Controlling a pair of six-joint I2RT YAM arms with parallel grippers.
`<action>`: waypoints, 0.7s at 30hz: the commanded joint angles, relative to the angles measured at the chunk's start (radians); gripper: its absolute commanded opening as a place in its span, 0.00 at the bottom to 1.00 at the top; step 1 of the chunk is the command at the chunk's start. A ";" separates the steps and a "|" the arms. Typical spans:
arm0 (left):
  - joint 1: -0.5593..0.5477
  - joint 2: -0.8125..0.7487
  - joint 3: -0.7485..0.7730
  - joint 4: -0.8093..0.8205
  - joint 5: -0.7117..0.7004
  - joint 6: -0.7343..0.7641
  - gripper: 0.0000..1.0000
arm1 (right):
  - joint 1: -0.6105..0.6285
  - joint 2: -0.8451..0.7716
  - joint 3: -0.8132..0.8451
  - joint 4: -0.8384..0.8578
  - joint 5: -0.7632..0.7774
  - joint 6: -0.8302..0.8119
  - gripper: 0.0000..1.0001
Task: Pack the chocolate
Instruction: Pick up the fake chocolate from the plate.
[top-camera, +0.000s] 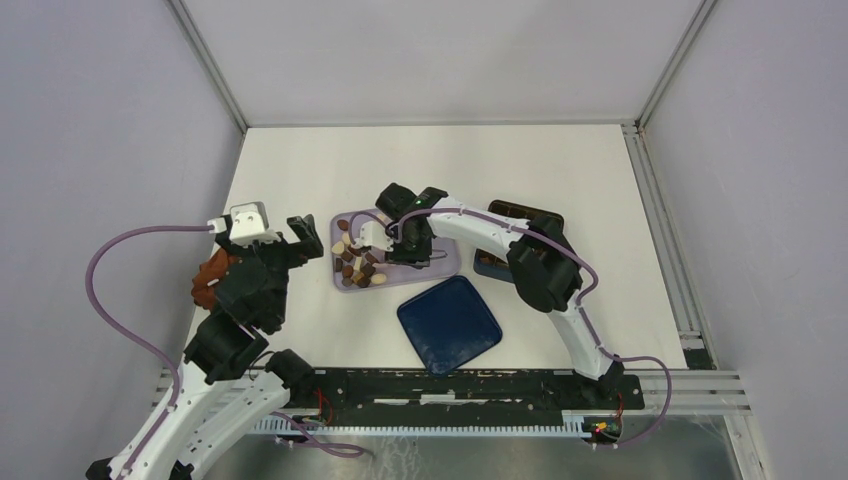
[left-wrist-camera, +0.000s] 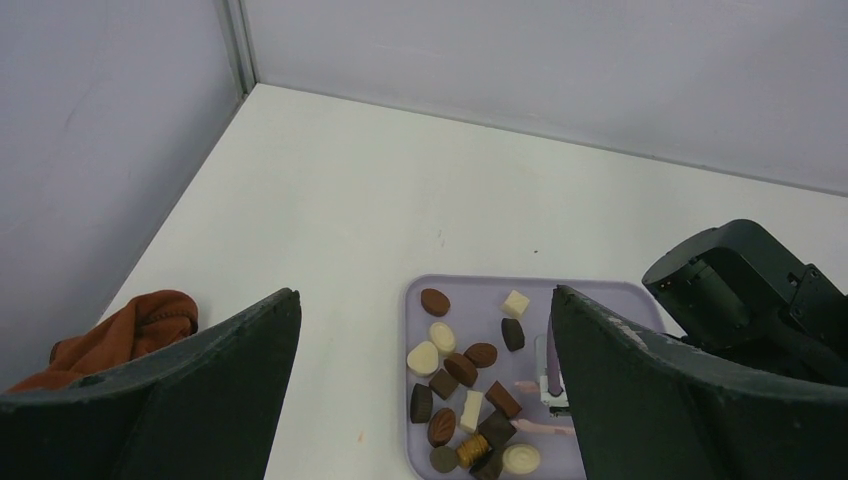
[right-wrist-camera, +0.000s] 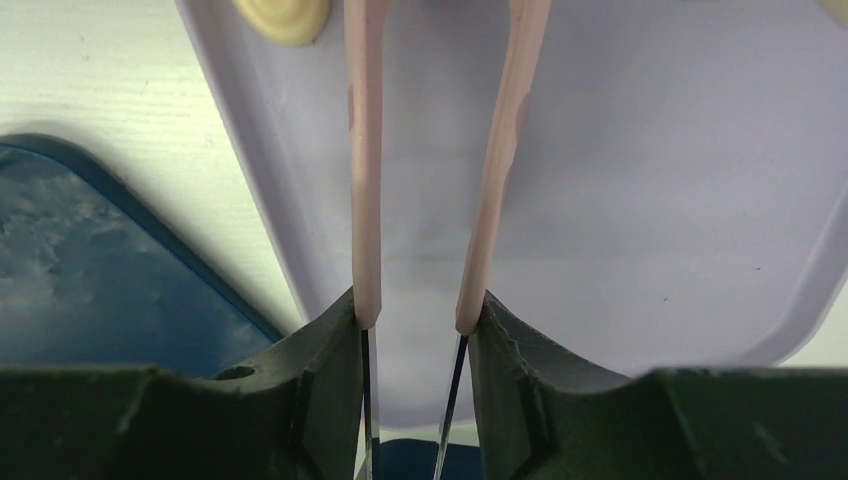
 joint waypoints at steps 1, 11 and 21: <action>0.007 -0.001 -0.004 0.020 0.006 0.043 0.99 | 0.007 0.033 0.073 -0.007 0.023 0.020 0.44; 0.011 0.001 -0.005 0.021 0.010 0.042 0.99 | 0.007 0.073 0.129 0.002 0.078 0.041 0.45; 0.017 0.004 -0.005 0.022 0.014 0.043 0.99 | -0.002 0.091 0.170 -0.011 0.041 0.054 0.44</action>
